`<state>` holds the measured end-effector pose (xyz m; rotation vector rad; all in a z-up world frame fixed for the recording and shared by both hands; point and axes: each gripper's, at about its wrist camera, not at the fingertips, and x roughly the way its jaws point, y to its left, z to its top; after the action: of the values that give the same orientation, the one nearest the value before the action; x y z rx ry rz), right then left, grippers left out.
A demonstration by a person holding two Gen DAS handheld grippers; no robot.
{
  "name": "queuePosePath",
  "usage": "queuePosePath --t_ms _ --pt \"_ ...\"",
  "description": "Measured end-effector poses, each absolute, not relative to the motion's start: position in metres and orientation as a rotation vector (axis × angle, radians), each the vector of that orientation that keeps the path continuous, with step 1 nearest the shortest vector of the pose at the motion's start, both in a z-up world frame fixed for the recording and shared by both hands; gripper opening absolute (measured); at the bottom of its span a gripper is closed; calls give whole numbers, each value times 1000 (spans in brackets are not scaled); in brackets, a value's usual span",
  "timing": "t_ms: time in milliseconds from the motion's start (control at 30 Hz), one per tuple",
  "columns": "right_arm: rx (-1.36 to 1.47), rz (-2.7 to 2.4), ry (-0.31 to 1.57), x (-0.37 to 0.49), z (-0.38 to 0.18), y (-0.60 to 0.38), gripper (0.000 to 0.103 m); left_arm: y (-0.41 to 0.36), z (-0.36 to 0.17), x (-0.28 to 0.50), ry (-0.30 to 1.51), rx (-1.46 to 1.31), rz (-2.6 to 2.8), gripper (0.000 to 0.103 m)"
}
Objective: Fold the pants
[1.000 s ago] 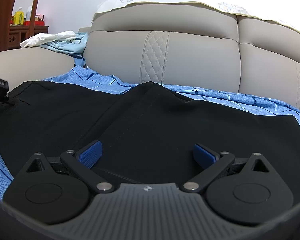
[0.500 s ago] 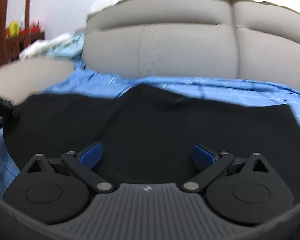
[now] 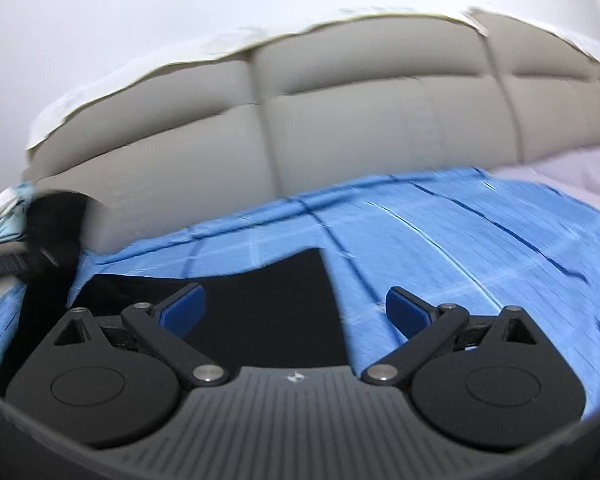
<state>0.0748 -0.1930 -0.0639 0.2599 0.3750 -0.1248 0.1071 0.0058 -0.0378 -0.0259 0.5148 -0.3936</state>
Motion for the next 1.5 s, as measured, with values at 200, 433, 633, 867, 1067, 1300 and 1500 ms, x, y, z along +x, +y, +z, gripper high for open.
queuePosePath --t_ms 200,433,633,867,1067,1300,1500 --pt "315 -119 417 61 -91 -209 102 14 -75 81 664 -144 -456 61" --pt "321 22 445 69 -111 -178 102 75 -59 54 505 -197 -271 62" --pt "261 -42 498 106 -124 -138 101 91 -90 77 574 -94 -9 34" --pt "237 -55 503 130 -125 -118 58 73 -106 83 580 -34 -12 30" --pt "115 -173 405 90 -107 -119 29 63 -98 73 566 -38 -122 30" --pt "-8 -324 444 66 -117 -127 43 59 -87 73 559 -38 -159 30" --pt "12 -238 356 58 -99 -150 82 68 -61 109 505 -46 -136 30"
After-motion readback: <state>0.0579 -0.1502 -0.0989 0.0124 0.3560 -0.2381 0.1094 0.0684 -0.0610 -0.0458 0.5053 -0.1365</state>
